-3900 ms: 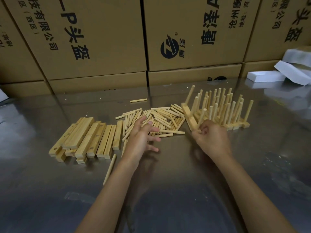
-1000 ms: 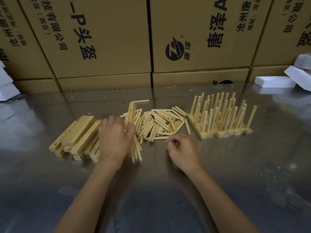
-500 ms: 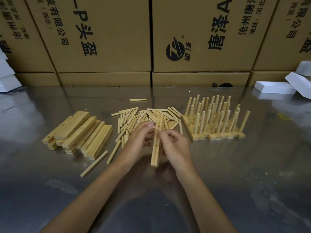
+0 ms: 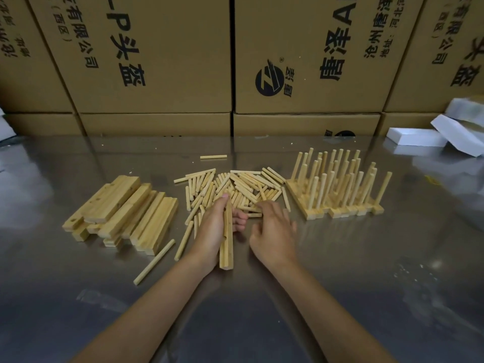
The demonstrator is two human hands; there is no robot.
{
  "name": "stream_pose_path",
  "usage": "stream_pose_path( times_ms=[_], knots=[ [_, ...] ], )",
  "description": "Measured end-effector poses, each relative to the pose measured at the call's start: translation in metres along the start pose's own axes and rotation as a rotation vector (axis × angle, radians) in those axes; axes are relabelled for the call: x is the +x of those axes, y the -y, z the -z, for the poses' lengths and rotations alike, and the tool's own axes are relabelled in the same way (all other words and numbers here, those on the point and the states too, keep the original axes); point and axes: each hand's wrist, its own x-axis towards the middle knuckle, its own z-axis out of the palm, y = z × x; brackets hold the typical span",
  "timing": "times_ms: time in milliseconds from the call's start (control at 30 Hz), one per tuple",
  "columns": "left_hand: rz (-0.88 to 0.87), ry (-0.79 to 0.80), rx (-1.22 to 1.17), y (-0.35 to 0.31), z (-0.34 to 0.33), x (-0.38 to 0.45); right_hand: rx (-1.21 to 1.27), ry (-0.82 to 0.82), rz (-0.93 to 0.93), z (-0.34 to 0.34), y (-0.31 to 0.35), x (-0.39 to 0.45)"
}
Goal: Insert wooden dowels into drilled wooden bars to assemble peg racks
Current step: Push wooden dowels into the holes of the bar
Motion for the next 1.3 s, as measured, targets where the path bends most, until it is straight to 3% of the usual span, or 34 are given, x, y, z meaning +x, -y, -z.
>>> stream_pose_path(
  times_ms=[233,433,567,667,900,1300],
  knots=[
    [-0.003,0.147,-0.044,-0.001,0.011,-0.004,-0.097,-0.005,-0.032,-0.002,0.002,0.011],
    [0.101,0.37,-0.071,-0.006,0.028,0.005,0.186,0.013,-0.1,0.001,-0.006,0.006],
    [0.166,0.487,-0.071,-0.01,0.034,0.011,0.287,-0.116,-0.087,0.013,-0.006,0.011],
    [0.191,0.481,-0.071,-0.011,0.033,0.012,0.27,-0.128,0.005,0.026,-0.006,0.011],
    [0.196,0.444,-0.087,-0.011,0.032,0.013,0.174,0.06,0.176,0.036,0.002,0.001],
    [0.037,0.4,0.238,-0.011,0.028,0.01,0.077,0.002,0.264,0.037,-0.002,0.001]
  ],
)
